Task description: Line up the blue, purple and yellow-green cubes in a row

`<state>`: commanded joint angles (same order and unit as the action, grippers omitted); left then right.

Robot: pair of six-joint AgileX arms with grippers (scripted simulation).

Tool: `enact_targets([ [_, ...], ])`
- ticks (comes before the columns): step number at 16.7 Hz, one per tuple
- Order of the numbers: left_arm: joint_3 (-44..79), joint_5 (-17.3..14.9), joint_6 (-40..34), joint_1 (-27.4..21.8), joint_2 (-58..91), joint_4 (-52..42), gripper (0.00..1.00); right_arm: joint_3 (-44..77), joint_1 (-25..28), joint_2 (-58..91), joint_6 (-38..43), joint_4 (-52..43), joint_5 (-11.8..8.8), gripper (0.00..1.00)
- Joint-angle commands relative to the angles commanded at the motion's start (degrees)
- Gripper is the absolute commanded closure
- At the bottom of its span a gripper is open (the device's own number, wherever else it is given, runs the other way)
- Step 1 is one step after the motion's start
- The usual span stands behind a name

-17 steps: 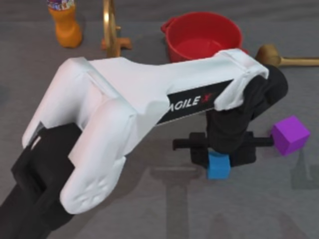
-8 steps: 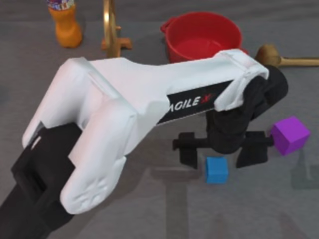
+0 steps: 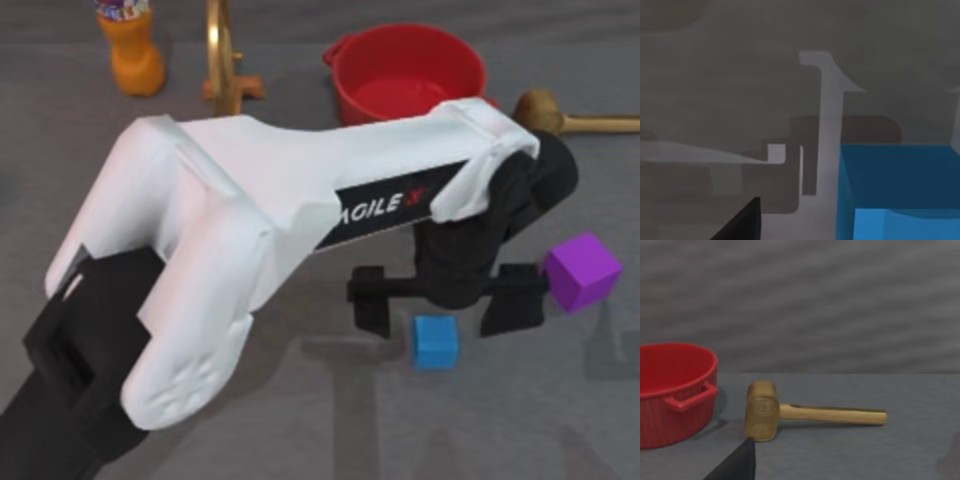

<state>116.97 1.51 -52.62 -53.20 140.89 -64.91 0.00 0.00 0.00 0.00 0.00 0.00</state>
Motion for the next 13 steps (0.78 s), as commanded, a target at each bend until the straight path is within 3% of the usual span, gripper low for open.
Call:
enact_targets([
  [7, 11.5, 0.0, -0.4, 0.7, -1.3, -13.1, 0.00, 0.0, 0.0, 0.0, 0.0, 0.0, 0.0, 0.00],
  [13, 12.6, 0.0, -0.4, 0.5, -1.5, -14.2, 0.00, 0.0, 0.0, 0.0, 0.0, 0.0, 0.0, 0.00],
])
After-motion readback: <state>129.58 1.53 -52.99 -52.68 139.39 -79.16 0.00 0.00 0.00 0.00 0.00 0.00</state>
